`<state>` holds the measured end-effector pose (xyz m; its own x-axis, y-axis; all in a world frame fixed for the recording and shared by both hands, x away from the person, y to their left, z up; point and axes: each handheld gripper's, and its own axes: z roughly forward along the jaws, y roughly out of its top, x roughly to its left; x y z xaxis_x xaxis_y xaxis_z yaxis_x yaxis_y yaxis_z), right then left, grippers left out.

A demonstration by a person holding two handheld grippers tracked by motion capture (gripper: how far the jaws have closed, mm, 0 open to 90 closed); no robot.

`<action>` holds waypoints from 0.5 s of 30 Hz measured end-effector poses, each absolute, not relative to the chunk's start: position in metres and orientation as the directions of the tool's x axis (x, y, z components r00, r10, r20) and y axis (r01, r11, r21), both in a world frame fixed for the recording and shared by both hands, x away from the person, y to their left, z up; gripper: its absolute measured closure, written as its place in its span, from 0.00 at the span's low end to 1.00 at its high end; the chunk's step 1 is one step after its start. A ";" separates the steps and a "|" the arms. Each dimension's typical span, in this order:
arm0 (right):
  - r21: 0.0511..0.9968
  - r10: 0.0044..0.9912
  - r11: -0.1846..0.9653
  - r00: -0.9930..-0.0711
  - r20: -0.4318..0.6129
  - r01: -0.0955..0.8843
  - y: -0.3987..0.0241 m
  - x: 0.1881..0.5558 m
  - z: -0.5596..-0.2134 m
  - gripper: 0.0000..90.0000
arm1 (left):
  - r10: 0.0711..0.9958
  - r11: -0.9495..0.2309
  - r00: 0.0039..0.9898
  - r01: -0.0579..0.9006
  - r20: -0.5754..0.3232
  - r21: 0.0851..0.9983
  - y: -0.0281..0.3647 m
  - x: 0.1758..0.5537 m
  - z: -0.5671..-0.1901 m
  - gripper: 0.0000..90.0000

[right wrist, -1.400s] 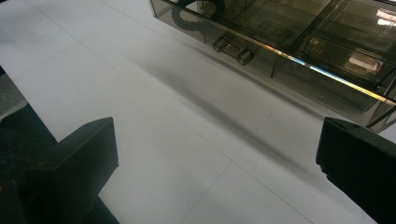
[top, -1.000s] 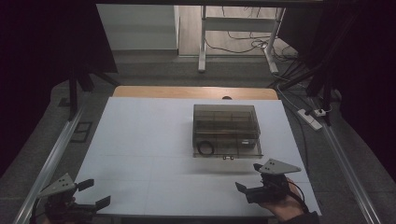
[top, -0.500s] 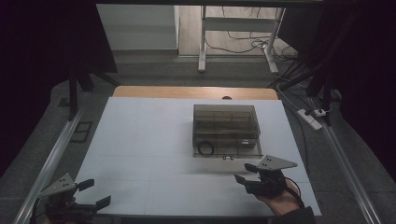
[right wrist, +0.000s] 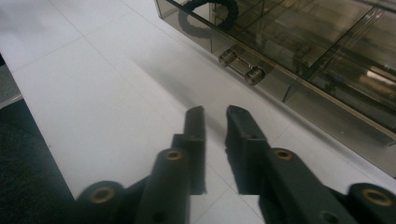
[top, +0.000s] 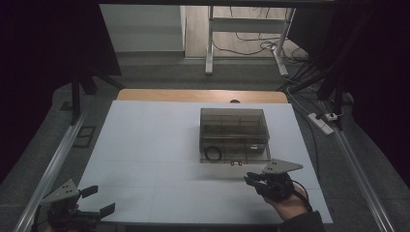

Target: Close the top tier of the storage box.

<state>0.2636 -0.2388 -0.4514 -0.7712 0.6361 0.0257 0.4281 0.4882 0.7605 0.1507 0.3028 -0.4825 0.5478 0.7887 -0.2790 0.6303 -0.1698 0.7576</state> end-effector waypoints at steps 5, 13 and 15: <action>0.768 0.631 0.479 -0.775 0.035 0.425 -0.238 0.268 -0.450 0.99 | 0.789 -0.171 0.548 0.631 -0.278 0.757 0.303 0.151 -0.482 0.04; 0.769 0.621 0.479 -0.782 0.042 0.422 -0.234 0.277 -0.450 0.99 | 0.789 -0.176 0.549 0.631 -0.274 0.756 0.303 0.151 -0.482 0.04; 0.765 0.619 0.489 -0.784 0.034 0.420 -0.232 0.279 -0.450 0.99 | 0.790 -0.178 0.549 0.632 -0.273 0.754 0.302 0.151 -0.482 0.04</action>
